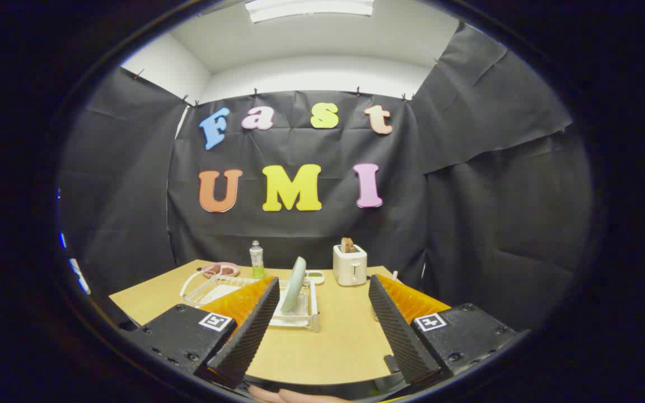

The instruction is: Take the plate from the dish rack, then take the spoon from the basket and place it into the plate.

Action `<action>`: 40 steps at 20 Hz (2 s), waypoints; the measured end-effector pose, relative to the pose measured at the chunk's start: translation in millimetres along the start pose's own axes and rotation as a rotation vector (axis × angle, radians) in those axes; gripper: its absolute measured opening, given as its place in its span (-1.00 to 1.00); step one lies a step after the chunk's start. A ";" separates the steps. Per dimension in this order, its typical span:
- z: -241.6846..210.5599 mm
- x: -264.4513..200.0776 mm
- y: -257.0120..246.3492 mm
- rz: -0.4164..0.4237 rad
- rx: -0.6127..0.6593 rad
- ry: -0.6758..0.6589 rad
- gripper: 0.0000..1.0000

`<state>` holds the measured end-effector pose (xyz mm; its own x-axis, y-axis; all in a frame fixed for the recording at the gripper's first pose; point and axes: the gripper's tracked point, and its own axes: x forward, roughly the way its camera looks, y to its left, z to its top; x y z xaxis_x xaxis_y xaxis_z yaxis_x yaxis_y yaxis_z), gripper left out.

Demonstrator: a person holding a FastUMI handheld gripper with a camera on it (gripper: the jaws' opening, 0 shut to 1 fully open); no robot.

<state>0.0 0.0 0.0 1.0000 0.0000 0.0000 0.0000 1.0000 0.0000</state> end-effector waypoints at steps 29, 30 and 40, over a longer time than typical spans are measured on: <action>40.7 205.4 71.0 0.136 -0.109 0.207 1.00; 42.1 222.3 74.4 0.137 -0.114 0.246 1.00; -19.5 336.4 99.2 0.000 -0.352 0.780 0.73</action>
<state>336.4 99.2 -19.5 0.7139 -0.1289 -0.6883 -0.1292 0.9418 -0.3103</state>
